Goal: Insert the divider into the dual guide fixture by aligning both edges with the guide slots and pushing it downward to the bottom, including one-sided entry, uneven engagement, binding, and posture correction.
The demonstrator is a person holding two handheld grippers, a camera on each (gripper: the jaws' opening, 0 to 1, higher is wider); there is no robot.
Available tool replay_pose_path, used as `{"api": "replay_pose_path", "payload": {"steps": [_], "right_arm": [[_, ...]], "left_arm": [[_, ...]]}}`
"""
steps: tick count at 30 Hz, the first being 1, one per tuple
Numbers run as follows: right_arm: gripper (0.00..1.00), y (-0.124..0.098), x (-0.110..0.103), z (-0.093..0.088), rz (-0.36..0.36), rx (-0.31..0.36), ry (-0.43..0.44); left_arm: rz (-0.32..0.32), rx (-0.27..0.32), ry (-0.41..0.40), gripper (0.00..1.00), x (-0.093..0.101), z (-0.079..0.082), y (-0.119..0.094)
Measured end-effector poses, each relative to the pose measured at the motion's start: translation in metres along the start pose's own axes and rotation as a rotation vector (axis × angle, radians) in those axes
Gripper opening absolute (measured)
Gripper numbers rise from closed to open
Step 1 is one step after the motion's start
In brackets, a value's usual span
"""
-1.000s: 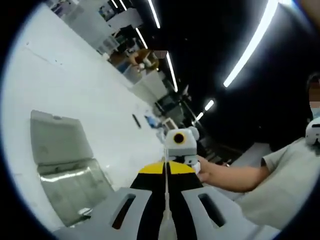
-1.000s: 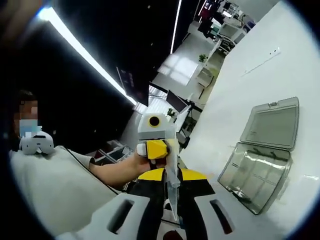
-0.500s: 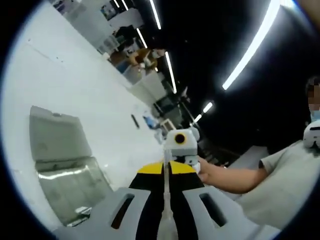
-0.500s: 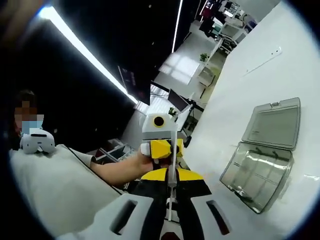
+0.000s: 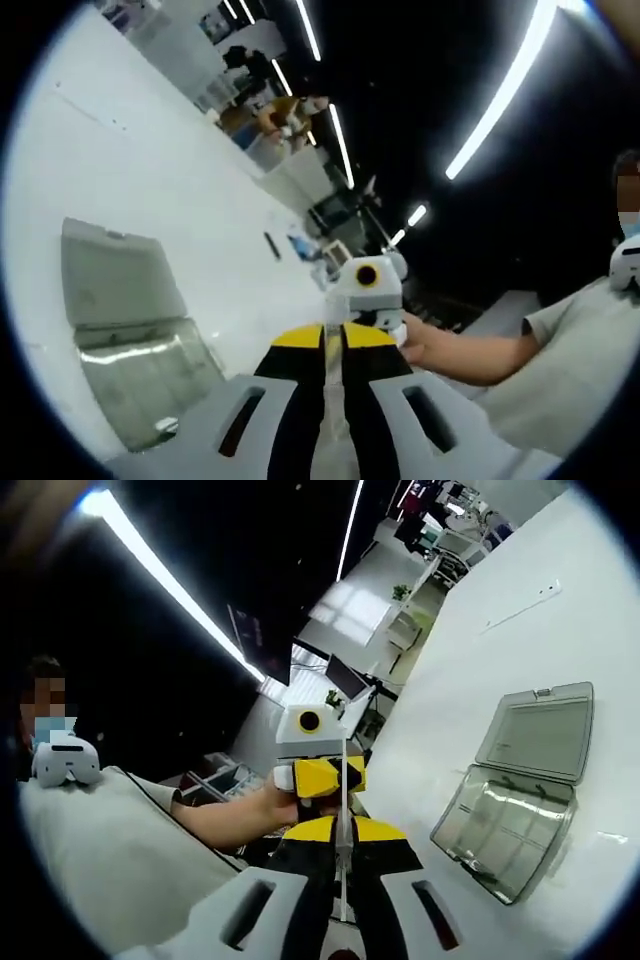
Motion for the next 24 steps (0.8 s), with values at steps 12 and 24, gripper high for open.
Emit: {"api": "replay_pose_path", "payload": {"steps": [12,24], "right_arm": [[0.00,-0.001,0.003,0.005,-0.060,0.001,-0.012],[0.00,-0.001,0.013,0.005,-0.154,-0.021,-0.008]], "left_arm": [[0.060,0.005,0.114,0.07,-0.004,0.003,0.000],[0.109,-0.019,0.203,0.19,-0.009,-0.001,-0.005]]}}
Point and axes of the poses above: the point that each gripper's makers call its tool centre point, and the gripper's own axes: y roughly forward along the fingers, x roughly to its right, z roughly out of its top, the point moved 2 cm from there along -y, roughly backward along the fingers, and after that the axes turned 8 degrees about y, right-handed, at the moved point
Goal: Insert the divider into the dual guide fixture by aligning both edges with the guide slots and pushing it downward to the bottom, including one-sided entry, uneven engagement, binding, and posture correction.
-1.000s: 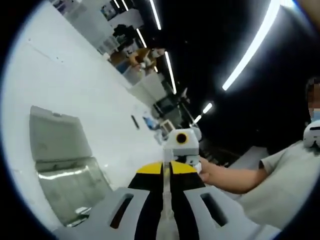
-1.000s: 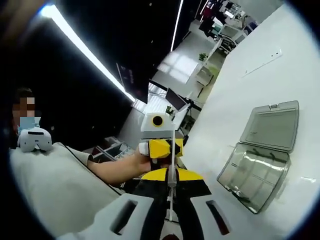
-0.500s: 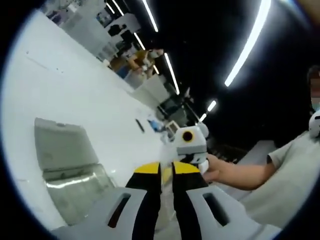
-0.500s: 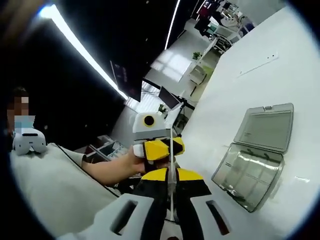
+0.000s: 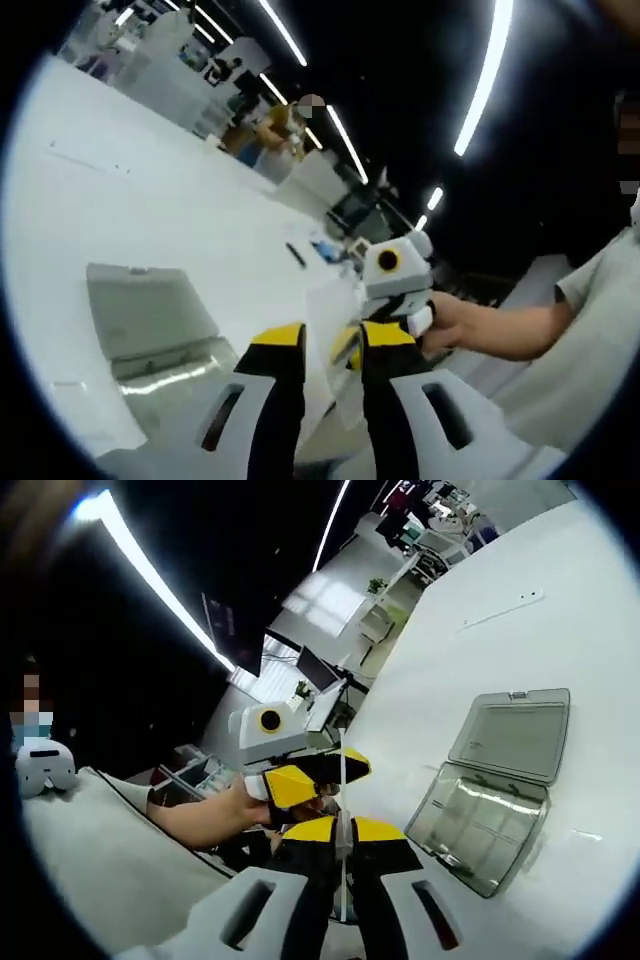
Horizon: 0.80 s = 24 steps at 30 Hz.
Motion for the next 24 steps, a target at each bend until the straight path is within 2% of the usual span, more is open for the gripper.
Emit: {"api": "replay_pose_path", "payload": {"steps": [4,14,15,21,24], "right_arm": [[0.00,0.000,0.005,0.001,-0.050,0.002,-0.023],[0.00,0.000,0.014,0.000,-0.144,-0.023,0.021],[0.00,-0.001,0.017,0.000,-0.176,-0.032,0.031],[0.00,-0.002,0.025,0.004,-0.253,-0.033,0.067],[0.00,-0.002,0.029,0.003,-0.299,-0.060,0.079]], "left_arm": [[0.023,-0.020,0.052,0.23,-0.001,-0.003,-0.002],[0.115,-0.045,0.165,0.36,-0.013,-0.003,-0.008],[0.126,-0.048,0.182,0.36,-0.014,-0.004,-0.009],[0.186,-0.097,0.285,0.43,-0.020,-0.008,-0.011],[0.205,-0.130,0.324,0.47,-0.022,-0.012,-0.011]]}}
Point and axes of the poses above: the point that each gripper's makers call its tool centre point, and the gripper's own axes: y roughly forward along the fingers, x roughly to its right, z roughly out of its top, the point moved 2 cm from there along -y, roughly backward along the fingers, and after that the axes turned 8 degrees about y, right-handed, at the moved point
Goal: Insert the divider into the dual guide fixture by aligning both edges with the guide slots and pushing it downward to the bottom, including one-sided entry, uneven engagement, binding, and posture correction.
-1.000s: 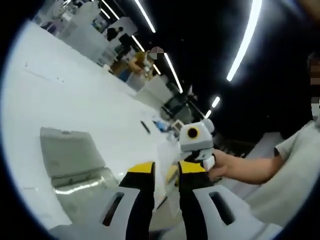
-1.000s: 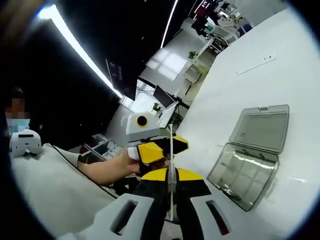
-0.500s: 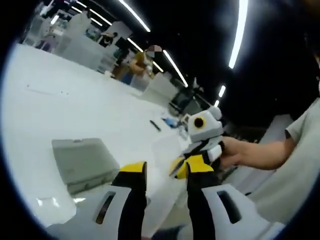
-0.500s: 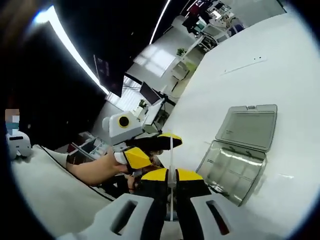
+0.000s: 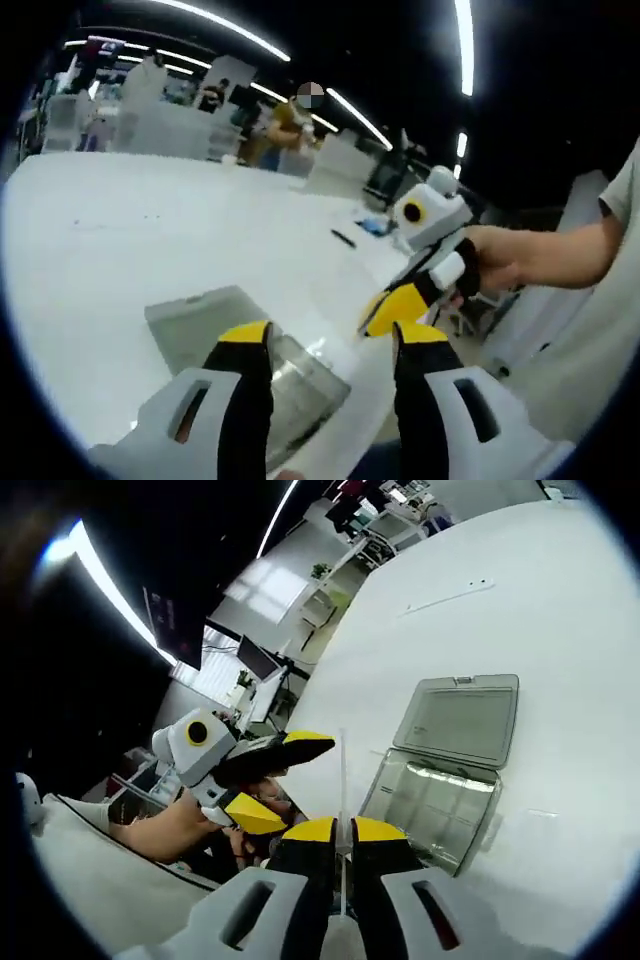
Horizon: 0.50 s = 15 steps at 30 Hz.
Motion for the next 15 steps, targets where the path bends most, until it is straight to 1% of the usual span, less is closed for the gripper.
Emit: {"api": "replay_pose_path", "payload": {"steps": [3,5,6,8,9,12,15], "right_arm": [[0.00,0.001,0.003,0.001,-0.038,-0.013,0.005],[0.00,0.002,0.006,-0.001,-0.068,-0.037,-0.005],[0.00,0.003,0.006,-0.001,-0.069,-0.042,-0.012],[0.00,0.005,0.009,-0.002,-0.085,-0.054,0.008],[0.00,0.006,0.012,-0.001,-0.100,-0.056,0.000],[0.00,0.007,0.014,-0.003,-0.131,-0.061,0.019],[0.00,0.008,0.015,-0.003,-0.150,-0.059,0.027]], "left_arm": [[0.021,-0.018,0.039,0.51,-0.002,-0.003,0.000],[0.026,-0.027,0.055,0.53,-0.001,-0.005,0.000],[0.026,-0.029,0.054,0.54,-0.001,-0.006,0.000],[0.031,-0.031,0.057,0.55,-0.002,-0.008,0.000],[0.035,-0.036,0.060,0.55,-0.003,-0.009,0.000],[0.039,-0.042,0.058,0.55,-0.004,-0.013,-0.003],[0.043,-0.050,0.061,0.55,-0.004,-0.017,-0.005]]}}
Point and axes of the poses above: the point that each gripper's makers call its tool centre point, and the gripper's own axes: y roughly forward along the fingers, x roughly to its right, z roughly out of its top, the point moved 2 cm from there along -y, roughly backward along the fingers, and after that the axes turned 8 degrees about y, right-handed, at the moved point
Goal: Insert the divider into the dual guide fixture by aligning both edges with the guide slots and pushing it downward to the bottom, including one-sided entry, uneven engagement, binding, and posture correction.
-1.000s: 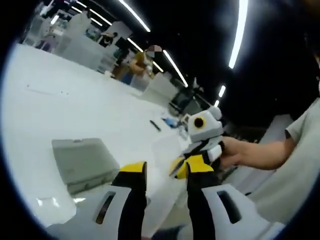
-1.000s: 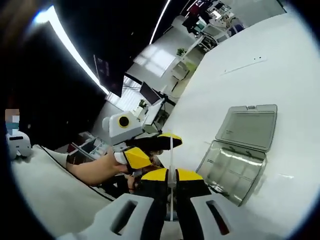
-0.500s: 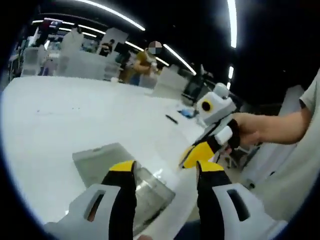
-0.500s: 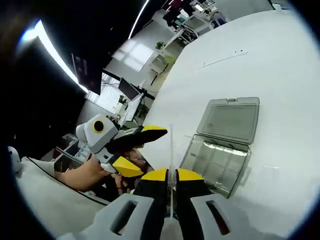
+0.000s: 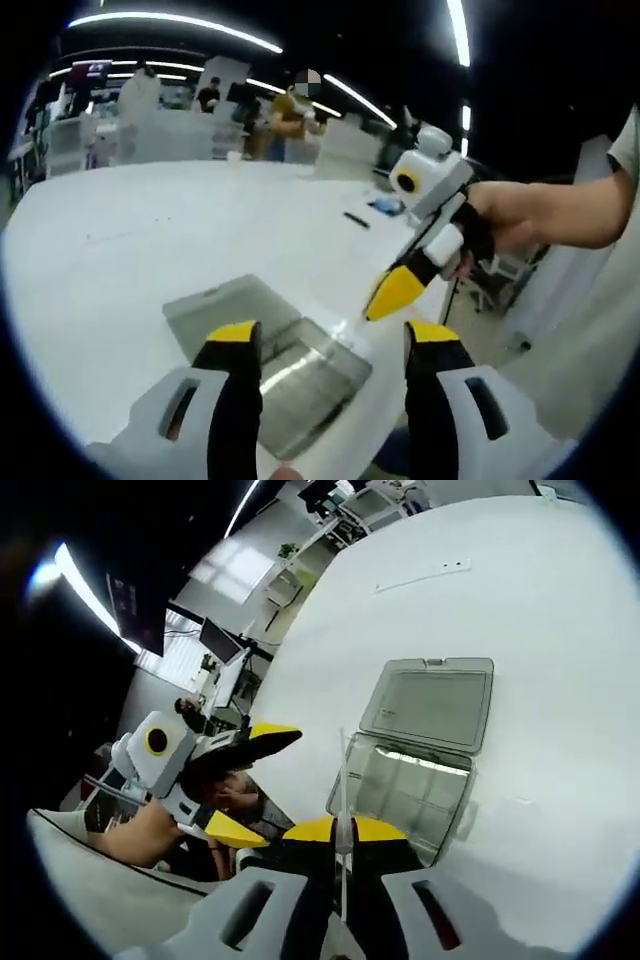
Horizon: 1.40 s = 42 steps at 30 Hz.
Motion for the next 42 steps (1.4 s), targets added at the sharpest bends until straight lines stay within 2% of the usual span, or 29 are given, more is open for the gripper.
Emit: {"api": "replay_pose_path", "payload": {"steps": [4,6,9,12,15,18,22,23,24,27,31,35,42], "right_arm": [[0.00,0.002,0.004,0.001,-0.031,0.003,0.013],[0.00,0.004,0.007,0.004,-0.064,0.030,0.041],[0.00,0.005,0.009,0.004,-0.078,0.025,0.013],[0.00,0.006,0.016,0.006,-0.129,0.030,0.034],[0.00,0.007,0.020,0.006,-0.186,0.032,0.017],[0.00,0.009,0.017,0.006,-0.178,0.028,0.019],[0.00,0.009,0.015,0.008,-0.221,0.041,0.039],[0.00,0.009,0.018,0.010,-0.256,0.052,0.027],[0.00,0.009,0.019,0.009,-0.279,0.042,0.005],[0.00,0.015,0.015,0.006,-0.292,0.035,0.042],[0.00,0.019,0.019,0.002,-0.372,0.008,0.025],[0.00,0.024,0.014,0.003,-0.368,0.022,0.079],[0.00,0.026,0.016,-0.001,-0.433,0.014,0.122]], "left_arm": [[0.006,-0.005,-0.004,0.55,-0.002,-0.004,-0.002],[0.014,-0.009,-0.001,0.55,-0.004,-0.006,-0.003],[0.015,-0.011,0.001,0.55,-0.005,-0.007,-0.005],[0.016,-0.014,0.004,0.55,-0.007,-0.007,-0.006],[0.016,-0.013,0.005,0.54,-0.008,-0.008,-0.007],[0.009,-0.012,-0.003,0.54,-0.009,-0.010,-0.008],[0.006,-0.019,0.002,0.54,-0.010,-0.013,-0.009],[0.004,-0.020,0.004,0.54,-0.010,-0.014,-0.009],[0.002,-0.021,0.003,0.54,-0.010,-0.014,-0.010],[-0.003,-0.018,-0.001,0.54,-0.010,-0.015,-0.011],[-0.012,-0.021,0.002,0.54,-0.009,-0.016,-0.011],[-0.021,-0.025,0.008,0.54,-0.009,-0.017,-0.013],[-0.028,-0.030,0.014,0.53,-0.011,-0.021,-0.017]]}}
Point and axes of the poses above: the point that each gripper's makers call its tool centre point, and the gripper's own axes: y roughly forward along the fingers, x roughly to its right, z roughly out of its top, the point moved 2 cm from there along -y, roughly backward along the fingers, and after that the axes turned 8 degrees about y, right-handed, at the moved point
